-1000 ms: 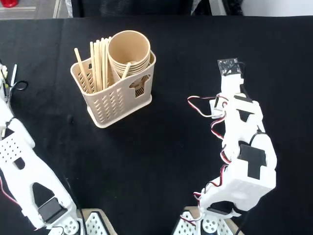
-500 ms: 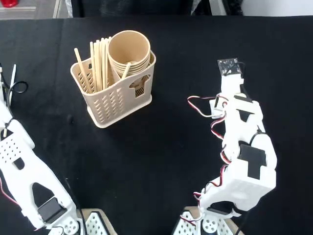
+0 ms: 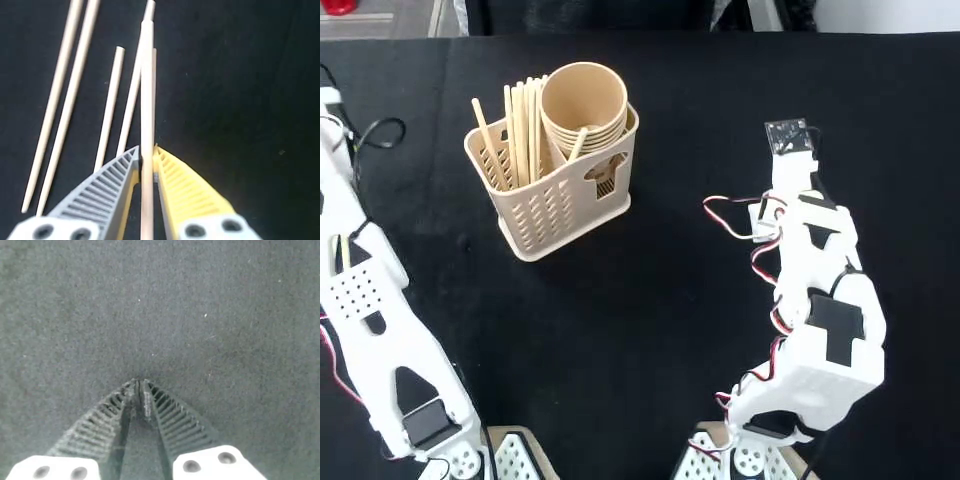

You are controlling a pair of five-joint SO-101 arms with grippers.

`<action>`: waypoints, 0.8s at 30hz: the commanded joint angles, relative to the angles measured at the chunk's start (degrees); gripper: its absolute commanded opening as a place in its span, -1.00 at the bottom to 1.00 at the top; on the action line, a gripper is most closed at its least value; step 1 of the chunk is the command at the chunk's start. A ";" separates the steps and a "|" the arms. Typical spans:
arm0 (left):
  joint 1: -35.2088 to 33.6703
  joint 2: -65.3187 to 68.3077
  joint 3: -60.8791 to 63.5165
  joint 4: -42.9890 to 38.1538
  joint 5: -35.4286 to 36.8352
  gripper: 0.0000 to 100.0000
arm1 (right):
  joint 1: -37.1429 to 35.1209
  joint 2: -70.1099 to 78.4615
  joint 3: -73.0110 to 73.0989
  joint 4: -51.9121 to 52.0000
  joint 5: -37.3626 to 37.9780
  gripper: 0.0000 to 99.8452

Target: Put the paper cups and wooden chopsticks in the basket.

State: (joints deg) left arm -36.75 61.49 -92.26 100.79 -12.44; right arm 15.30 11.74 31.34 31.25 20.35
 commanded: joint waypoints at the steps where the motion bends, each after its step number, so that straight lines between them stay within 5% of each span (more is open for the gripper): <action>1: 0.40 -10.99 6.64 0.44 3.96 -0.94 | 0.18 -3.38 0.04 -0.26 0.62 -0.97; 16: 6.11 -64.35 57.45 -1.05 2.29 -0.94 | 0.18 -3.38 0.04 -0.09 0.62 -0.97; 24: 14.02 -96.44 95.34 -28.04 2.29 -0.94 | 0.26 -3.38 0.04 0.00 0.62 -0.97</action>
State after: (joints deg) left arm -25.05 -21.23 -11.12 83.91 -9.98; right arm 15.30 11.74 31.34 31.25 20.35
